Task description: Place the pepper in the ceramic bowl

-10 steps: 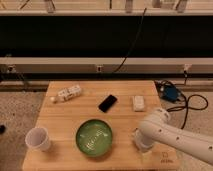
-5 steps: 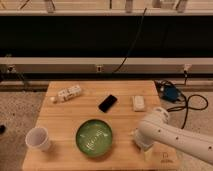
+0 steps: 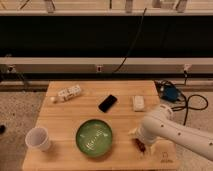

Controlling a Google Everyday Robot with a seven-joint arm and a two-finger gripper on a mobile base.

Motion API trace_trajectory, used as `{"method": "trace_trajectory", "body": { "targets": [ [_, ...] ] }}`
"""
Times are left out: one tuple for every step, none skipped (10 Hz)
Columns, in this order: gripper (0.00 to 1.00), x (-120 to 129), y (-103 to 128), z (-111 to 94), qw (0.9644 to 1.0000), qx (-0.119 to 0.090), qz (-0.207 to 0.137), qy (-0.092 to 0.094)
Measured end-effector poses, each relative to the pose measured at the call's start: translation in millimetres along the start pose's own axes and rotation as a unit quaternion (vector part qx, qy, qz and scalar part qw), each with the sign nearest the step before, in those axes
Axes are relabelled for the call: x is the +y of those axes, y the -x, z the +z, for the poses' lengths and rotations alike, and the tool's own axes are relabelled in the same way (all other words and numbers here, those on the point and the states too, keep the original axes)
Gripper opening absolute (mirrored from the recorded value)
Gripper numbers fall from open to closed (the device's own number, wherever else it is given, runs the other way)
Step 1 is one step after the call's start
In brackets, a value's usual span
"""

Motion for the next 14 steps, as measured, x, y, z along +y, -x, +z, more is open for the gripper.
{"method": "trace_trajectory", "body": {
  "targets": [
    [0.8,1,-8,4,0.9999,0.001,-0.013,0.001],
    [0.8,1,-14,8,0.9998,0.003,-0.021,0.002],
    [0.8,1,-20,12,0.9996,0.005,-0.029,0.004],
    [0.8,1,-24,16,0.9993,0.005,-0.036,0.007],
    [0.8,-1,-26,19,0.9991,0.006,-0.041,0.011],
    [0.8,-3,-28,24,0.9986,0.006,-0.05,0.018],
    [0.8,-4,-29,26,0.9983,0.007,-0.053,0.022],
    [0.76,-5,-28,30,0.9978,0.008,-0.059,0.029],
    [0.65,-6,-27,33,0.9973,0.008,-0.063,0.036],
    [0.57,-7,-28,33,0.9971,0.01,-0.065,0.038],
    [0.47,-8,-28,34,0.9969,0.011,-0.066,0.042],
    [0.35,-7,-28,33,0.9968,0.011,-0.066,0.043],
    [0.27,-9,-27,32,0.9968,0.012,-0.067,0.042],
    [0.16,-10,-27,30,0.9968,0.011,-0.067,0.041]
  ]
}}
